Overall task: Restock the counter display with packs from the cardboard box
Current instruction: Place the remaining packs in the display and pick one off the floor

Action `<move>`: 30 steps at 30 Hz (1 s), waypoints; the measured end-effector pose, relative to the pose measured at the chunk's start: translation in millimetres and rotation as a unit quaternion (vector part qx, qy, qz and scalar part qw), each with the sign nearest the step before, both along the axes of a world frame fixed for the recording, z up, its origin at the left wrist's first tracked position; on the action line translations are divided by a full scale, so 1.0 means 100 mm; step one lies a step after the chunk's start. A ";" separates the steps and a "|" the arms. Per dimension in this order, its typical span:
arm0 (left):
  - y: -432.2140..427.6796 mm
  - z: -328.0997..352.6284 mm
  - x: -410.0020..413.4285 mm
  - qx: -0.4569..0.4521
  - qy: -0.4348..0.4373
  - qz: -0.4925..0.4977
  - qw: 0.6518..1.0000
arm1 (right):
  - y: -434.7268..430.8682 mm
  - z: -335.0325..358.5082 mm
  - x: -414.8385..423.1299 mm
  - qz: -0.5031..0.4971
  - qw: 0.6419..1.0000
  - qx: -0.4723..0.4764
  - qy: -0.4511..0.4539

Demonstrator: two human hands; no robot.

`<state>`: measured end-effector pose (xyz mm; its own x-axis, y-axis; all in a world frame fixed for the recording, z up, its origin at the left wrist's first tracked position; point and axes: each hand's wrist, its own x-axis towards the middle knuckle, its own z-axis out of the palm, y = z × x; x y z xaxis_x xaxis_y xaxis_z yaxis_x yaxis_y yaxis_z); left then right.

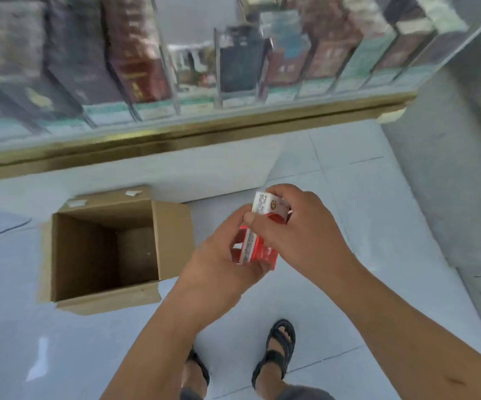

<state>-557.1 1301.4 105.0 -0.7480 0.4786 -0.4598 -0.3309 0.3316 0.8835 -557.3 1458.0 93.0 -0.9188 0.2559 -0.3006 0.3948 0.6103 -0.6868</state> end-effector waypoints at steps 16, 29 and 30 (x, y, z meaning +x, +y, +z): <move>-1.53 2.93 -0.79 0.042 0.145 0.064 0.986 | -1.11 3.04 -0.38 0.336 0.807 0.293 0.387; -1.77 3.72 -1.23 -0.014 0.227 0.283 0.932 | -1.33 4.12 -1.55 0.406 0.799 0.357 0.264; -1.76 3.75 -1.28 -0.028 0.236 0.281 0.930 | -1.36 4.12 -1.71 0.415 0.790 0.367 0.263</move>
<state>-684.6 1125.2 480.1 -0.9975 -0.0646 -0.0302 -0.0467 0.2732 0.9608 -727.9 1322.1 505.0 -0.8100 -0.5722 0.1287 -0.5728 0.8189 0.0355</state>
